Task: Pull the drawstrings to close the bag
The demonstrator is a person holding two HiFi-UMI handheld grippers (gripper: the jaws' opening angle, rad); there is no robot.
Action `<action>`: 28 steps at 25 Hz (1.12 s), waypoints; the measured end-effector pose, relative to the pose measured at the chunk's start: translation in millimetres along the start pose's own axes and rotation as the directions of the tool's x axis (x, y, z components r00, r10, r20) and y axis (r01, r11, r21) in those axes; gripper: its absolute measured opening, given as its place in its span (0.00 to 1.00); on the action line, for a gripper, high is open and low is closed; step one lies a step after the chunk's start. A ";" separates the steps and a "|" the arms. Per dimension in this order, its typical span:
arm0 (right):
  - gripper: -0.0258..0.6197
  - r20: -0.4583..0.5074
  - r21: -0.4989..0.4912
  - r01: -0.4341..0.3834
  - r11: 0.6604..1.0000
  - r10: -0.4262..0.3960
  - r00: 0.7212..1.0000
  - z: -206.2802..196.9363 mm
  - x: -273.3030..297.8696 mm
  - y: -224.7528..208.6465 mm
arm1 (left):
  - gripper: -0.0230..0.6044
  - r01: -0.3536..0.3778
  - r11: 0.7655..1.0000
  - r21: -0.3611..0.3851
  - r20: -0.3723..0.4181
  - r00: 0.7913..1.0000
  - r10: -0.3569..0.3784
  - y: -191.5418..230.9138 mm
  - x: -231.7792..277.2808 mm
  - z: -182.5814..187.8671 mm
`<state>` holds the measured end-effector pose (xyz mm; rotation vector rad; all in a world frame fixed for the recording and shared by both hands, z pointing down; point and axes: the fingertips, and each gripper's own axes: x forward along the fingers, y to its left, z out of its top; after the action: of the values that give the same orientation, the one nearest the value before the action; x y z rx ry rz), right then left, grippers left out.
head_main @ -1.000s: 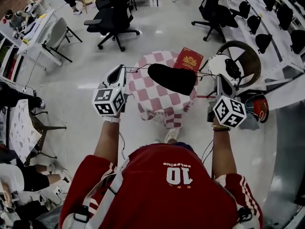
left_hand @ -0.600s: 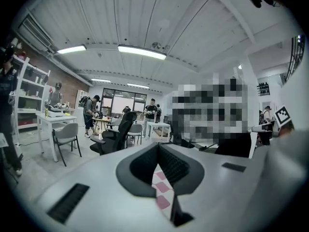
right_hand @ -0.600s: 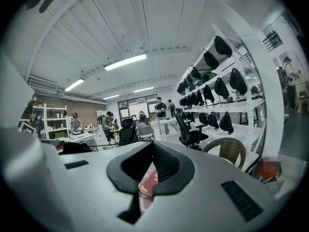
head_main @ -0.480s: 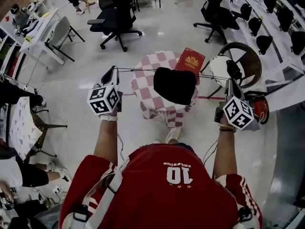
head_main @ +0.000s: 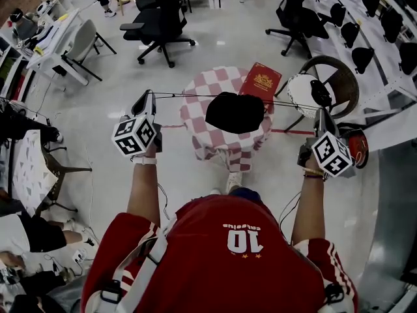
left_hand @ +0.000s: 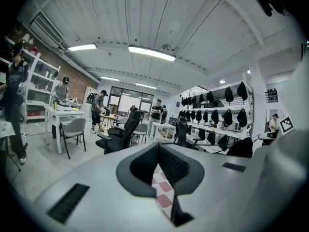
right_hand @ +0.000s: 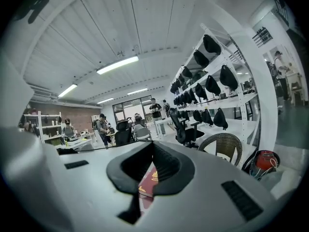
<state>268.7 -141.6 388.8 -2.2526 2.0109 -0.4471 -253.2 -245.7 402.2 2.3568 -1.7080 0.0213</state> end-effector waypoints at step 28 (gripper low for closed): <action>0.06 -0.189 0.052 -0.086 0.995 0.094 0.977 -60.1 169.6 -28.4 | 0.05 -0.121 0.986 -0.119 -0.122 0.987 0.106 24.0 95.4 -42.9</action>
<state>294.8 -297.0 480.1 -2.1565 2.1586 -0.7169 -239.9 -333.7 462.1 2.1238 -1.7337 0.0653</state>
